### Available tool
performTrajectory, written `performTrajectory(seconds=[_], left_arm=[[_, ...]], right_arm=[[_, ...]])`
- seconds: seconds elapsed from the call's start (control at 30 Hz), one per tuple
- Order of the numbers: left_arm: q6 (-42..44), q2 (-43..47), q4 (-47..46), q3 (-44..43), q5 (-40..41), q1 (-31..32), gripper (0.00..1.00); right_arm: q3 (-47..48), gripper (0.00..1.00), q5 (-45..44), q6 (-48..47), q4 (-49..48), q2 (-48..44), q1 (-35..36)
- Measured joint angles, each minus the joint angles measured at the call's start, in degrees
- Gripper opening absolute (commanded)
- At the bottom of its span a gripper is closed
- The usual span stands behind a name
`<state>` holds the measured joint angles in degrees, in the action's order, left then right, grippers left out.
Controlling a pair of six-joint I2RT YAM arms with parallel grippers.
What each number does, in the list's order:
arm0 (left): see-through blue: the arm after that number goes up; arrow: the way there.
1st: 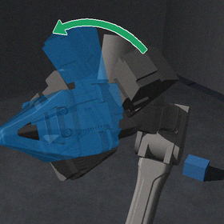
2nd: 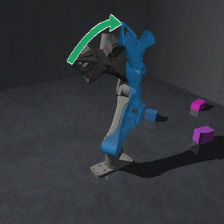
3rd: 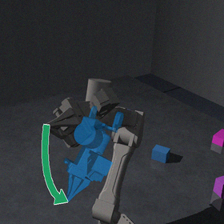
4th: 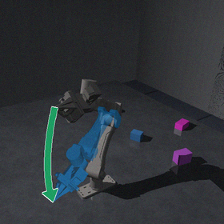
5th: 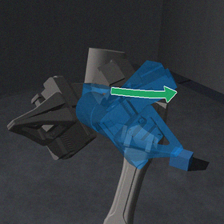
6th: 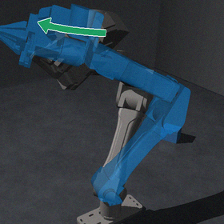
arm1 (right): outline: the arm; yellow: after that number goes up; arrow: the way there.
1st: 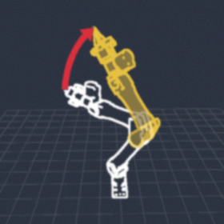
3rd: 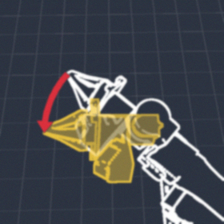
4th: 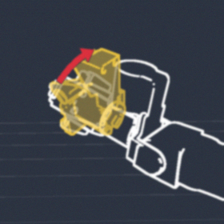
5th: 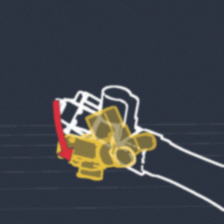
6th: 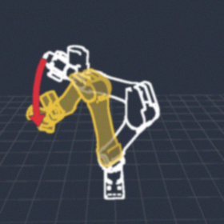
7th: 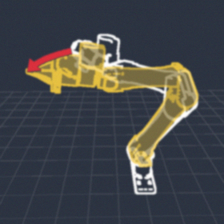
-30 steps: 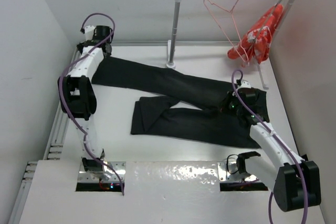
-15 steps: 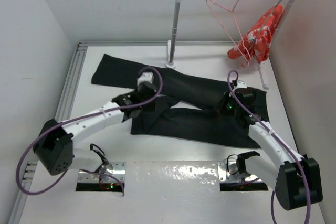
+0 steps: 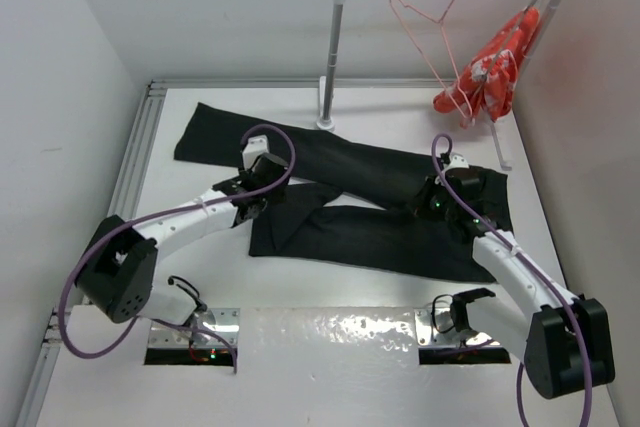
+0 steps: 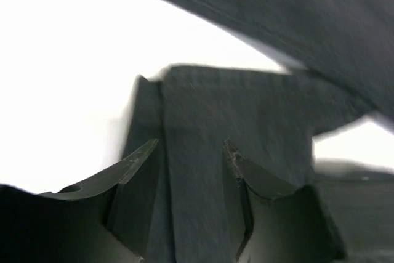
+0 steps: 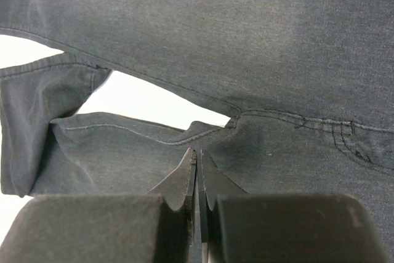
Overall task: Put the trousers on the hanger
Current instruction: Flatten out the trousers at the center of the board.
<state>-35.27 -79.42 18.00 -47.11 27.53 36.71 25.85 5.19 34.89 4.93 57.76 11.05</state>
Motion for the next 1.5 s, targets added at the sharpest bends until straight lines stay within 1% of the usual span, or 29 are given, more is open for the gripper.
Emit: performTrajectory(seconds=[0.2,0.33,0.5,0.67,0.73,0.77,0.8,0.87,0.93,0.97,1.0,1.07,1.1,1.13,1.2,1.23,1.33,1.4,1.47,1.5], left_arm=[[0.1,-6.7,-3.9,-0.6,-1.7,-5.8,0.38],[0.3,-10.8,-5.1,-1.6,-2.8,-7.0,0.39],[0.4,-13.4,-6.6,-2.1,-3.7,-7.2,0.39],[0.5,-16.1,-9.0,-2.1,-4.3,-7.9,0.31],[0.5,-16.3,-9.9,-2.1,-4.5,-8.3,0.25],[0.5,-16.3,-10.3,-2.1,-4.5,-8.5,0.15],[0.2,-16.3,-10.7,-2.1,-4.5,-8.6,0.12],[0.4,-16.2,-11.0,-2.1,-4.5,-8.7,0.08],[0.2,-15.5,-11.0,-1.8,-4.5,-8.7,0.06],[0.2,-14.6,-10.9,-1.5,-4.4,-8.7,0.01],[-0.1,-13.1,-10.5,-1.1,-4.2,-8.7,0.0],[-0.7,-9.5,-9.5,-0.4,-3.8,-8.7,0.0],[-1.1,-6.8,-8.8,0.1,-3.3,-8.7,0.0],[-1.5,-3.5,-8.2,0.8,-2.8,-8.7,0.0],[-2.4,3.1,-6.4,2.3,-1.7,-8.7,0.0],[-2.5,7.0,-4.7,2.9,-0.9,-8.7,0.0],[-2.8,18.5,1.7,3.4,2.4,-8.7,0.0],[-2.8,25.5,5.2,3.3,4.8,-8.7,0.0],[-2.8,30.9,9.4,2.8,6.6,-8.7,0.0],[-2.8,33.2,12.0,2.1,7.6,-8.7,0.0]], right_arm=[[0.0,0.0,0.0,-0.1,-0.1,0.8,0.4],[0.0,0.0,0.0,-0.2,-0.1,0.8,0.5],[0.0,0.0,-0.1,-0.4,-0.1,0.8,0.5],[0.0,0.0,-0.1,-0.4,-0.1,0.8,0.5],[0.0,0.0,0.0,-0.4,-0.1,0.8,0.7],[0.0,0.0,0.0,-0.4,-0.1,0.8,0.7],[0.0,0.0,0.0,-0.4,-0.1,0.8,0.7],[0.0,0.0,0.0,-0.4,-0.1,0.8,0.7],[0.0,0.0,0.0,-0.4,-0.1,0.9,0.7],[0.0,0.0,0.0,-0.4,-0.2,0.9,0.7],[0.0,0.01,0.0,-0.4,-0.2,1.0,0.7],[0.0,0.07,0.0,-0.4,-0.2,1.4,0.8],[0.0,0.18,0.0,-0.4,-0.2,1.6,0.8],[0.0,0.25,0.0,-0.4,-0.2,1.8,0.8],[0.0,0.37,-0.4,-0.5,-0.1,1.8,0.9],[0.0,0.47,-0.9,-0.6,-0.1,1.8,0.9],[0.0,0.56,-4.0,-0.4,0.7,1.8,0.9],[0.0,0.54,-6.4,-0.4,1.6,1.8,0.9],[0.0,0.24,-9.3,-0.4,2.2,1.8,0.9],[0.0,0.1,-10.8,-0.4,2.6,1.8,0.9]])
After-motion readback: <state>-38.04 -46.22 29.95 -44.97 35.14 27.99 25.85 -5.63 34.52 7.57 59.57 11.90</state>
